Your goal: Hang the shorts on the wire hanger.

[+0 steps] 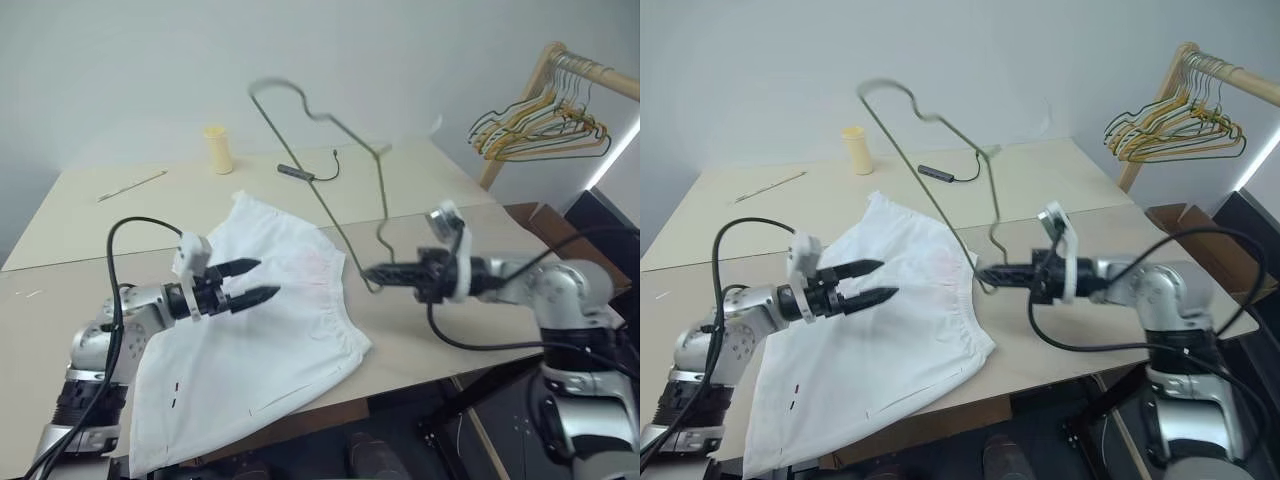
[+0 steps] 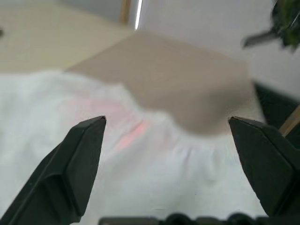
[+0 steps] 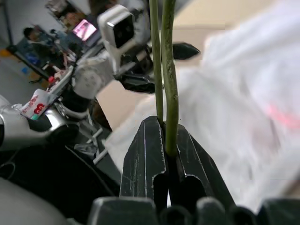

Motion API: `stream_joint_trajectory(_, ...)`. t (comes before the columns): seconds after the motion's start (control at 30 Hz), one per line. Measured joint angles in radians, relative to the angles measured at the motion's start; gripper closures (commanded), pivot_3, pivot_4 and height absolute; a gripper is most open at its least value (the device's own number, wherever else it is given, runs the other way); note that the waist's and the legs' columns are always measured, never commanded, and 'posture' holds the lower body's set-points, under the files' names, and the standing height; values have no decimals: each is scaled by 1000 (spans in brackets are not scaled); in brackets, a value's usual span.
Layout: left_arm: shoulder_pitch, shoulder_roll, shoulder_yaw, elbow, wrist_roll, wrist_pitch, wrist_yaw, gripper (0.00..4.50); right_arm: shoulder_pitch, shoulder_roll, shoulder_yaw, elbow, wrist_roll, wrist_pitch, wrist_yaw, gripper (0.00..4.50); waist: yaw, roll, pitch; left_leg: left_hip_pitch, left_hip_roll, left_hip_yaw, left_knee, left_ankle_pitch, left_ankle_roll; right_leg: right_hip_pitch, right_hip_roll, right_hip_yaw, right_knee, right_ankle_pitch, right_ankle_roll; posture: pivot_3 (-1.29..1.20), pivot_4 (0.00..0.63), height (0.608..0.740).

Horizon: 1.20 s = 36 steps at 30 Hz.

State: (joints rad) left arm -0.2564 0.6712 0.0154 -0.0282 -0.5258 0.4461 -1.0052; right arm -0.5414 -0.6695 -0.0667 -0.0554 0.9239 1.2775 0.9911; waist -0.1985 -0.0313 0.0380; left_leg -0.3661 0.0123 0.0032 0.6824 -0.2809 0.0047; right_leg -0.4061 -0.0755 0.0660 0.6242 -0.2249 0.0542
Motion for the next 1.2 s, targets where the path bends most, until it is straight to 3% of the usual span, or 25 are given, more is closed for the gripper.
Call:
stream_joint_trajectory(0.17, 60, 58, -39, -89, 93, -100, -62, 27, 137, -208, 5, 3, 2, 86, 49, 4500, 7, 1, 1, -1, 1, 2, 0, 0, 0, -1, 0, 1, 0, 0, 1, -184, 0, 740)
stream_joint_trajectory(0.33, 87, 80, -39, -139, 98, -115, -97, 27, 115, -323, 117, 161, 12, 181, 234, 4500, 1, 2, 1, 5, 2, 4, 0, 0, 0, 3, 2, 3, 0, -5, 7, -170, 0, 740)
stream_joint_trajectory(0.7, 120, 90, -29, -183, 100, -105, -98, 27, 25, -363, 439, 454, -152, 152, 477, 4500, 10, 4, 2, 4, 2, 5, 0, 0, 1, 2, 1, 4, 0, -6, 8, -148, 0, 740)
stream_joint_trajectory(1.2, 145, 89, -12, -221, 88, -70, -79, 27, -20, -323, 474, 528, -255, 104, 536, 4500, 20, 5, 3, 5, 1, 5, 0, 0, 0, 2, 1, 4, 1, -6, 8, -145, 0, 740)
